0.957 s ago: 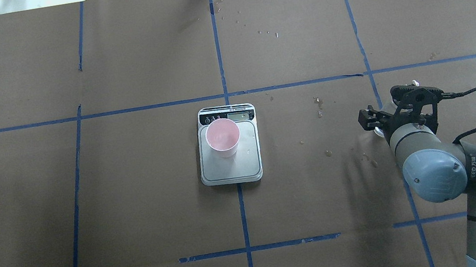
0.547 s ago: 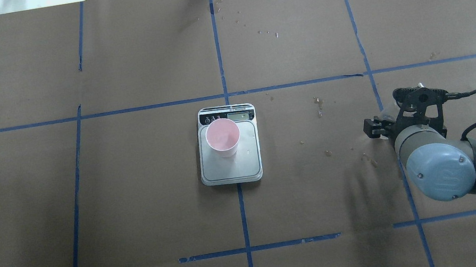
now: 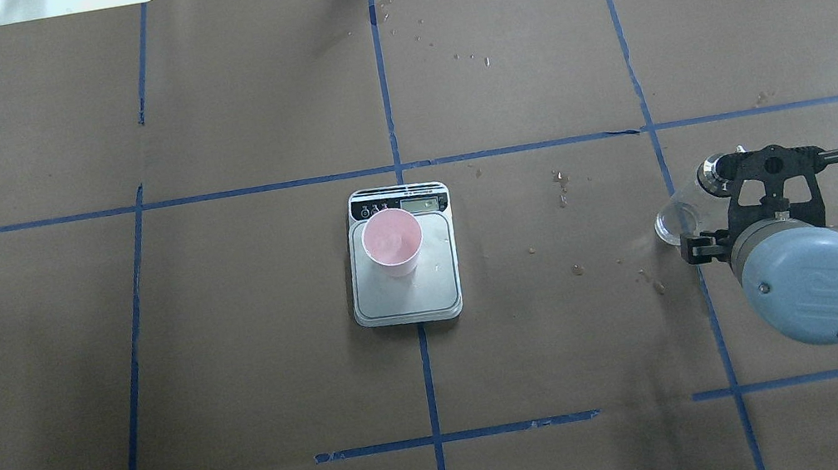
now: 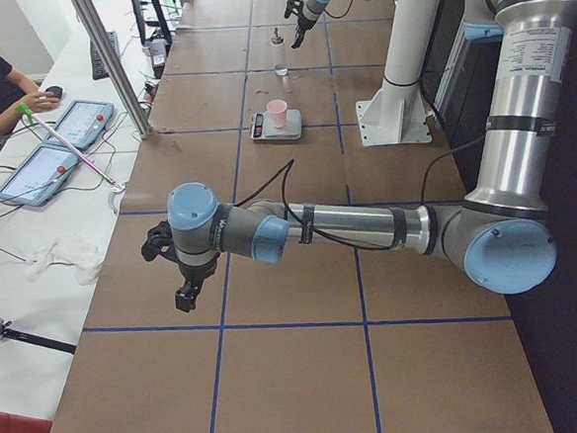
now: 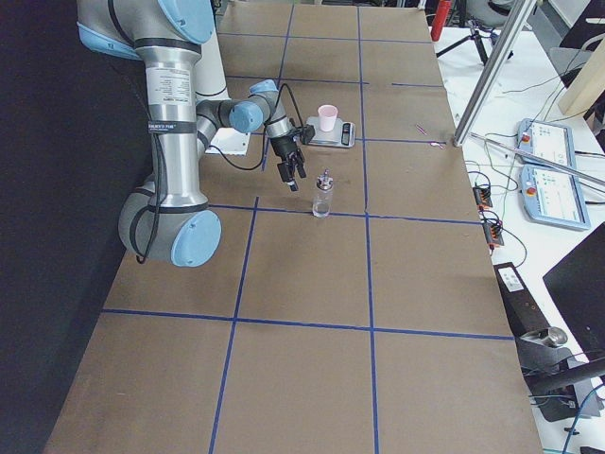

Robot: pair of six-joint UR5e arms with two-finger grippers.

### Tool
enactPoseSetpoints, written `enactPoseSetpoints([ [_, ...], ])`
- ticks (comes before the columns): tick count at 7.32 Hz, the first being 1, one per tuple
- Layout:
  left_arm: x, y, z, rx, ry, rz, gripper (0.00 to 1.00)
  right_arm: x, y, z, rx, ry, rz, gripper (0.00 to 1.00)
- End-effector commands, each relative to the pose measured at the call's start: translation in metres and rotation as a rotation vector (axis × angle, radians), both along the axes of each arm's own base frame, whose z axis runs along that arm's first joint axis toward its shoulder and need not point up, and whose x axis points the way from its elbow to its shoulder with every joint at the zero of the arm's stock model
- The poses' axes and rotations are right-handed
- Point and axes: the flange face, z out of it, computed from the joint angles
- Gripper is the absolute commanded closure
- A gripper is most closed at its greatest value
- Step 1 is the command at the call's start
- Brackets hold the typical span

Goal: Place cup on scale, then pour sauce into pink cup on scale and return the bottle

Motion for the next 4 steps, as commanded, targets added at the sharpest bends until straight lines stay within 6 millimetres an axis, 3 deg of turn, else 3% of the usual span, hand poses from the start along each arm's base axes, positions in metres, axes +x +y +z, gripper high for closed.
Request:
enactPoseSetpoints([
  [1,0.0,0.0,0.0,0.0,-0.001,0.0,0.0,0.058,-0.018,-0.038,-0.12,-0.029,-0.152,0.0],
  [3,0.0,-0.001,-0.002,0.003,0.0,0.0,0.0,0.101,-0.047,-0.065,-0.141,-0.038,-0.243,0.0],
  [4,0.0,0.0,-0.001,0.002,0.0,0.0,0.0,0.127,-0.061,-0.066,-0.132,-0.054,-0.29,0.0],
])
